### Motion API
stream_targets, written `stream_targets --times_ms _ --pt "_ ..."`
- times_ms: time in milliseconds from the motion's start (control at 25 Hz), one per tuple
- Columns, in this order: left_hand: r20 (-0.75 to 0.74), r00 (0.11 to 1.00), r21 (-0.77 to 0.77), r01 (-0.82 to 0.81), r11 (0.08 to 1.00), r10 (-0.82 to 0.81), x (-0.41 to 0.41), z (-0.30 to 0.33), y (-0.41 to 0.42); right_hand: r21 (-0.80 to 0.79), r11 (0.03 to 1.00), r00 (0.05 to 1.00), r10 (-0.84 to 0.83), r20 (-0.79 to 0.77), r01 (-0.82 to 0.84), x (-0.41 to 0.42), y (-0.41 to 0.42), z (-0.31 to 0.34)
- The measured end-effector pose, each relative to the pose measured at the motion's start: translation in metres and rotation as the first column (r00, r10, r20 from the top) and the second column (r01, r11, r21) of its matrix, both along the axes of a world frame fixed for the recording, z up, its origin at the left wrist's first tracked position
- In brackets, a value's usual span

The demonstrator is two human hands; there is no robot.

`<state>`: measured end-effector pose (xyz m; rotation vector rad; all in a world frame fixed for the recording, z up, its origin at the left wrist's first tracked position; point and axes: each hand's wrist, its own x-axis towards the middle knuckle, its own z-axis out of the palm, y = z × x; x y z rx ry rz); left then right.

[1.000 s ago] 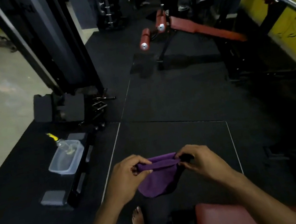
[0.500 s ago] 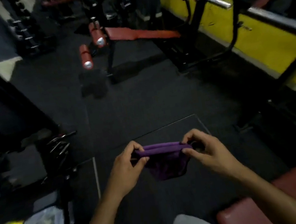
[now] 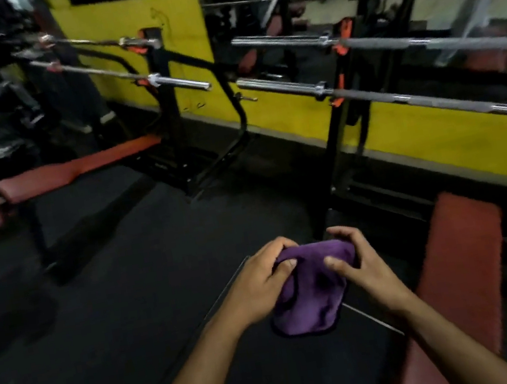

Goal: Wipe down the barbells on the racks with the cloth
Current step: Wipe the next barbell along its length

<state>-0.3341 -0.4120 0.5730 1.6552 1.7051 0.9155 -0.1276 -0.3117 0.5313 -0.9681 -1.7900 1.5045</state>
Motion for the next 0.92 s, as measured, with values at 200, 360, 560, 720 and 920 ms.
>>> stream_targets --times_ms 200,360,560,720,920 --pt "0.079 0.993 0.008 0.091 0.996 -0.091 -0.012 0.013 0.122 -0.228 0.969 0.987 -0.125 -0.105 0.099 0.001 0.073 -0.015" --pt "0.199 0.972 -0.016 0.133 0.991 -0.128 -0.006 0.0 0.21 -0.336 0.916 0.955 -0.273 -0.117 0.221 -0.007 0.137 -0.007" --pt "0.275 0.948 -0.095 0.195 0.976 -0.162 -0.025 -0.054 0.315 -0.477 0.736 0.789 -0.601 -0.131 0.481 0.004 0.214 -0.008" --pt "0.221 0.952 -0.241 0.265 0.934 -0.213 -0.045 -0.103 0.369 -0.537 0.513 0.57 -0.818 -0.071 0.67 0.041 0.265 -0.003" --pt "0.105 0.931 -0.228 0.366 0.902 -0.35 -0.026 -0.111 0.482 -0.571 0.377 0.371 -0.919 -0.132 0.73 0.095 0.349 0.013"
